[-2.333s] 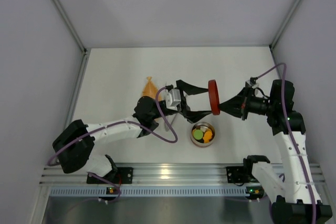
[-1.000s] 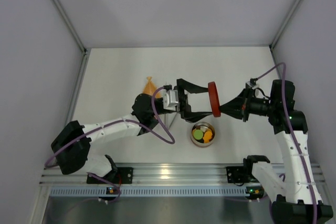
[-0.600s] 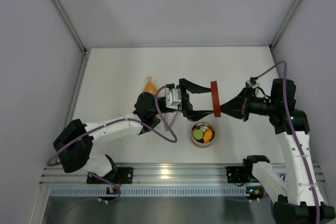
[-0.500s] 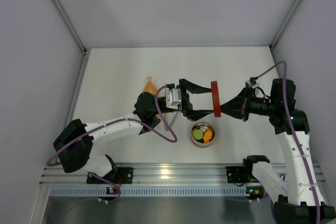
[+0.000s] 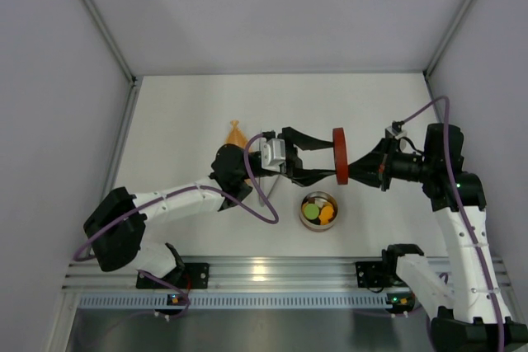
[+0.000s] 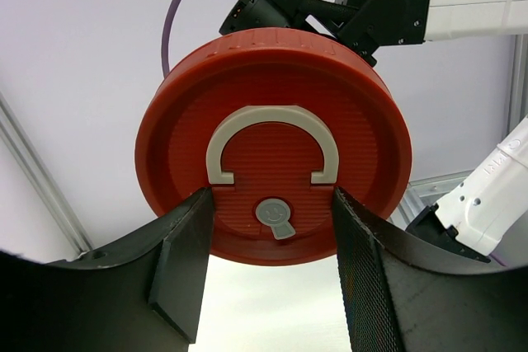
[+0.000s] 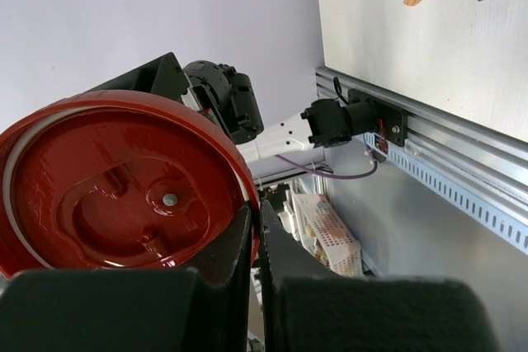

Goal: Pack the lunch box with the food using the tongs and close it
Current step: Pick up the box lid from the center of the board.

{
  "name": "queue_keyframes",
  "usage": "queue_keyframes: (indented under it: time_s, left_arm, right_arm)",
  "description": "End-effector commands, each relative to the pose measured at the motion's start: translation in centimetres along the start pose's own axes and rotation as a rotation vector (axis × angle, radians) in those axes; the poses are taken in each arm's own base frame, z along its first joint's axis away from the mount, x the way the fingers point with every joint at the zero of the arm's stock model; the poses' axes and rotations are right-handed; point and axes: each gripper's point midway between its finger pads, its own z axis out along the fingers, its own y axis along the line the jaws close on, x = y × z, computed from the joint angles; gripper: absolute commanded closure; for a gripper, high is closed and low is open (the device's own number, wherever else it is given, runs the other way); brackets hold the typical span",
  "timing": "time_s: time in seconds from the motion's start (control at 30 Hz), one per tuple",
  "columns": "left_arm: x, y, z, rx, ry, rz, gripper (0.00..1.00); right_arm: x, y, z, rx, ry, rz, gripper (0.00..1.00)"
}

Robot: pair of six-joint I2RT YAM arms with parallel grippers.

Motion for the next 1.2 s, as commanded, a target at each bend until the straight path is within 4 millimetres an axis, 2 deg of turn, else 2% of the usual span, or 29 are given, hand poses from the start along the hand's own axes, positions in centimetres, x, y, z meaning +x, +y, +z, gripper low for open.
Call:
queue_keyframes:
  time_s: [0.0,0.2,0.3,0.33,0.37,0.43,0.47,0.53,0.77,0.93,1.1,1.17]
  left_arm:
    - [-2.5,0.0,0.7,0.020,-0.051,0.067,0.51]
    - [-2.2,0.0,0.6,0.017,-0.027,0.063,0.67]
    - [-2.2,0.1,0.6,0.014,-0.019,0.060,0.81]
    - [-2.3,0.1,0.6,0.014,-0.019,0.060,0.85]
    - [-2.3,0.1,0.7,0.012,-0.018,0.059,0.86]
    - [-2.4,0.2,0.6,0.008,-0.017,0.058,0.90]
    - [-2.5,0.2,0.6,0.005,-0.017,0.060,0.94]
    - [-2.6,0.4,0.6,-0.006,-0.017,0.058,0.99]
    - [-2.8,0.9,0.4,-0.046,-0.015,0.050,1.00]
    - [-3.3,1.2,0.1,-0.074,-0.013,0.049,1.00]
    - [-3.1,1.2,-0.1,-0.082,0.005,0.035,1.00]
    - [-3.0,1.5,-0.2,-0.101,0.010,0.026,1.00]
  right_arm:
    - [0.9,1.1,-0.2,-0.019,0.026,-0.031,1.00]
    - [0.8,1.2,-0.2,-0.021,0.018,-0.033,0.98]
    - [0.8,1.2,-0.2,-0.023,0.012,-0.036,0.92]
    - [0.7,1.3,-0.2,-0.023,0.005,-0.041,0.90]
    - [0.7,1.4,-0.3,-0.025,0.004,-0.046,0.84]
    - [0.7,1.5,-0.3,-0.024,-0.001,-0.048,0.81]
    - [0.7,1.5,-0.3,-0.023,-0.002,-0.051,0.77]
    - [0.7,1.5,-0.4,-0.020,-0.009,-0.057,0.75]
    - [0.7,1.5,-0.6,-0.005,-0.036,-0.085,0.63]
    - [0.3,2.3,-1.0,0.008,-0.077,-0.128,0.61]
    - [-0.1,4.1,-1.3,-0.037,-0.108,-0.167,0.61]
    - [-0.2,4.3,-1.4,-0.034,-0.121,-0.183,0.61]
